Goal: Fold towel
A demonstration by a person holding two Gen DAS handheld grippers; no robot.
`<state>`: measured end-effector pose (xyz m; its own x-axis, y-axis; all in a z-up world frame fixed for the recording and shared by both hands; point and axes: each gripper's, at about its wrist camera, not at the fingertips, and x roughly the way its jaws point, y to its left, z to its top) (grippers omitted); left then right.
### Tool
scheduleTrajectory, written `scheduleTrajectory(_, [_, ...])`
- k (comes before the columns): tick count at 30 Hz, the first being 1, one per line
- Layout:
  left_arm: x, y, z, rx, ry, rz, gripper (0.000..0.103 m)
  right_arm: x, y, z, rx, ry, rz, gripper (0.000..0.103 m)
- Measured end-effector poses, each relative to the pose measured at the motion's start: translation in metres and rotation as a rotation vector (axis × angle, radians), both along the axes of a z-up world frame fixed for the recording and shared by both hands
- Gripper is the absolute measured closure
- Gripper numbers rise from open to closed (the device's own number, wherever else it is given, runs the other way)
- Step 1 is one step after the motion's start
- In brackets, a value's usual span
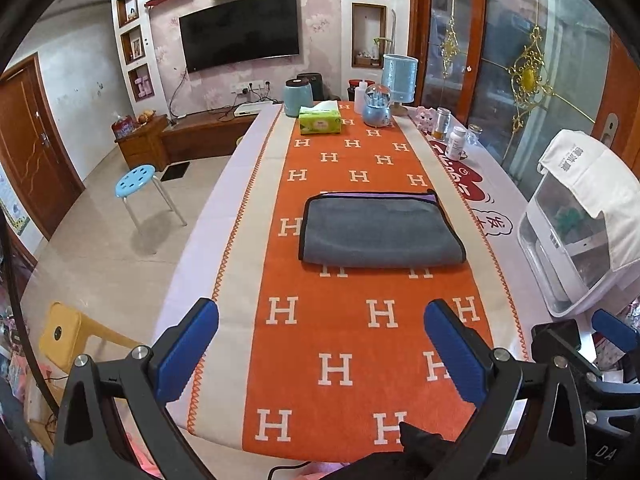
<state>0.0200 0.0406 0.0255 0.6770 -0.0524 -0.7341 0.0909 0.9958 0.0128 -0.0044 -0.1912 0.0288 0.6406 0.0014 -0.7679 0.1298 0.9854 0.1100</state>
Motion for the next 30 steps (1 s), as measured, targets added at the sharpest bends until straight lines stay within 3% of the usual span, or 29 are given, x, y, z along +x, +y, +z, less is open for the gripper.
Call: scheduleTrajectory(30, [0.016,0.005,0.003,0.031,-0.029,-0.023,0.001,0.018,0.013,-0.005,0.014,0.023,0.008,0.0])
